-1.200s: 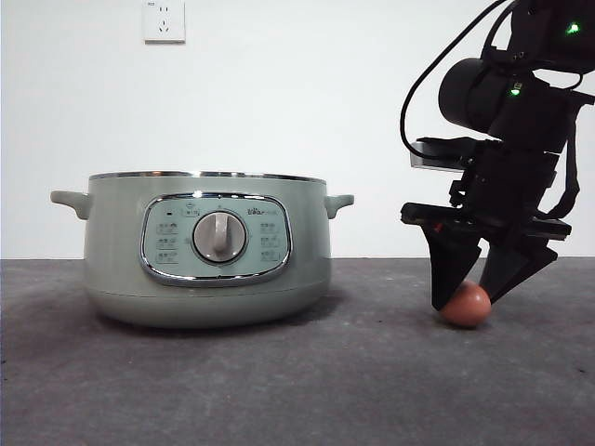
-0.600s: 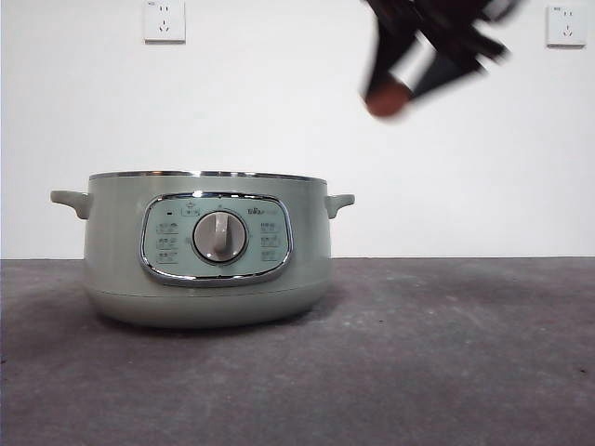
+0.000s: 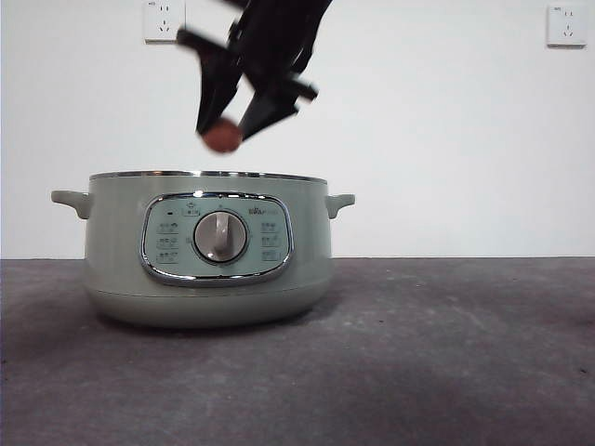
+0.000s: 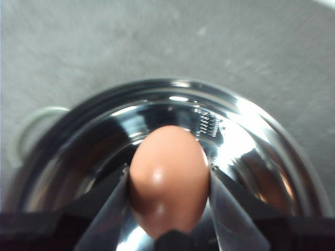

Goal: Pick up the egg,open the lid,put the egg in the pot,close the lid

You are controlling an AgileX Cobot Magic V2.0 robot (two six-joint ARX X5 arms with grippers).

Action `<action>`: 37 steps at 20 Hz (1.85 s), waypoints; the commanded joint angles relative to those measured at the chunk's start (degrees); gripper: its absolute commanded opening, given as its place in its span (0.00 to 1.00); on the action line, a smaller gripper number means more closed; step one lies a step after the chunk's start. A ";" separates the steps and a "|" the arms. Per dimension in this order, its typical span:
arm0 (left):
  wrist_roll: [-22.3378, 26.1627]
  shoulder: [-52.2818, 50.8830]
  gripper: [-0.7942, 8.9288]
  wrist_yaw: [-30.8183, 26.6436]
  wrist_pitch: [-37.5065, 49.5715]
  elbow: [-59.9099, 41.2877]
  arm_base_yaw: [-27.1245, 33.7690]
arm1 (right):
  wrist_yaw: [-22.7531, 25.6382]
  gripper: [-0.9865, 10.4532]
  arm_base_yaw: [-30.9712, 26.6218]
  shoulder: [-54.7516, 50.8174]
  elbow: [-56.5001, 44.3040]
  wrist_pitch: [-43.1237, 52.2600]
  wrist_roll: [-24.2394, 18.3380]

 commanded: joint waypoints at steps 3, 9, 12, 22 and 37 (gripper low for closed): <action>-0.35 -0.59 0.08 0.72 2.34 0.52 0.17 | 0.26 0.07 0.15 7.96 4.46 -1.86 -1.46; -0.33 -0.59 0.08 0.72 2.34 0.52 0.15 | 1.55 0.07 0.52 12.15 4.42 -5.40 -4.52; -0.33 -0.59 0.08 0.72 2.32 0.52 0.15 | 1.77 0.07 0.85 12.94 4.35 -6.73 -4.81; -0.33 -0.57 0.08 0.70 1.92 0.52 0.07 | 2.38 0.37 1.64 14.47 4.52 -10.19 -5.62; 0.09 3.28 0.07 2.29 8.20 0.52 0.04 | 0.83 0.44 0.33 -9.62 17.84 -34.01 -4.37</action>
